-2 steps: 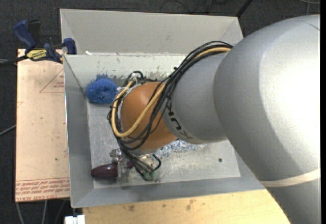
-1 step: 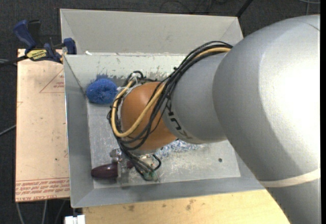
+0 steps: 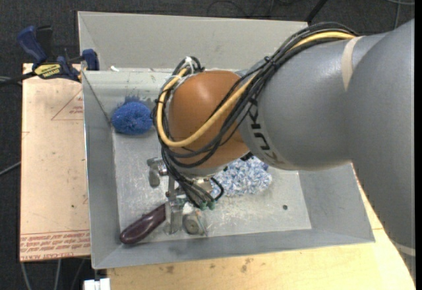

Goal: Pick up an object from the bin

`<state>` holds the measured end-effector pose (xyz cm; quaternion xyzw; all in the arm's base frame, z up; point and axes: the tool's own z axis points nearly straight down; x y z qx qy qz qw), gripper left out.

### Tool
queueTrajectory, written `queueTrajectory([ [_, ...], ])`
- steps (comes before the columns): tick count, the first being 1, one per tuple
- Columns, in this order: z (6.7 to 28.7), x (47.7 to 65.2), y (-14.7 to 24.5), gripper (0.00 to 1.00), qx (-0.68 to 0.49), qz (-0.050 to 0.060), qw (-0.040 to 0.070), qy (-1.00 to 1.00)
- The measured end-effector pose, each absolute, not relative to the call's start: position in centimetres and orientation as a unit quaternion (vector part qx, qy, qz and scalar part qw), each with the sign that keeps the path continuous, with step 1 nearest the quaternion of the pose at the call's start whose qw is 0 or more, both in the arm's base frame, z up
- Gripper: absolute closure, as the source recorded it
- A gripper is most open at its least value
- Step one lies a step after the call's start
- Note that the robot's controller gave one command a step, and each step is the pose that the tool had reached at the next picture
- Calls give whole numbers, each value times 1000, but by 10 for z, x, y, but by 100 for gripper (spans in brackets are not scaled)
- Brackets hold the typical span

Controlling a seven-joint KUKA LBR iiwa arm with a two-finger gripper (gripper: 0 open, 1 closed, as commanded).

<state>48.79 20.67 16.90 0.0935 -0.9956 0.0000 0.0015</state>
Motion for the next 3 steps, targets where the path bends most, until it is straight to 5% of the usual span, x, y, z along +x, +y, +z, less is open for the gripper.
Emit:
queueTrajectory([
  [1, 229, 490, 206, 0, 87, 0, 0, -996],
  [3, 121, 502, 191, 0, 83, -1, -2, -997],
])
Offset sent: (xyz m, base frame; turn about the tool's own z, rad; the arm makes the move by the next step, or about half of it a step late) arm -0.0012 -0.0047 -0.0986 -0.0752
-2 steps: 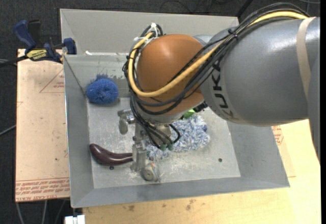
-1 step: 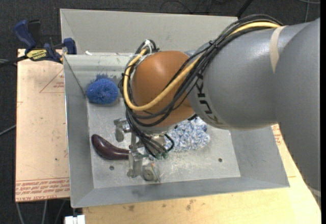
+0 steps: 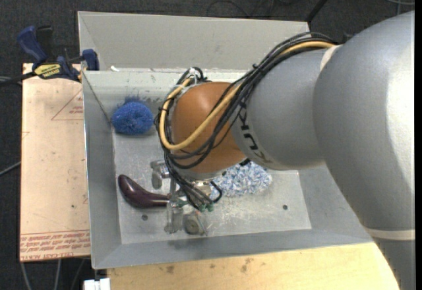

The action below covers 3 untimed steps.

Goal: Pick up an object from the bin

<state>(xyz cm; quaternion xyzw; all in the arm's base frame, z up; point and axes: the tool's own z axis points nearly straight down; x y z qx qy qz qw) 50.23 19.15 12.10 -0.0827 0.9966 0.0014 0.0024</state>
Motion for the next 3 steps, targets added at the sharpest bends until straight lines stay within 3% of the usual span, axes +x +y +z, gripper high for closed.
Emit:
queueTrajectory([
  [1, 82, 561, 188, 100, -29, 1, 1, 1000],
  [2, 82, 561, 188, 100, -29, 1, 1, 1000],
  [3, 204, 589, 173, 100, -36, 1, 2, 999],
])
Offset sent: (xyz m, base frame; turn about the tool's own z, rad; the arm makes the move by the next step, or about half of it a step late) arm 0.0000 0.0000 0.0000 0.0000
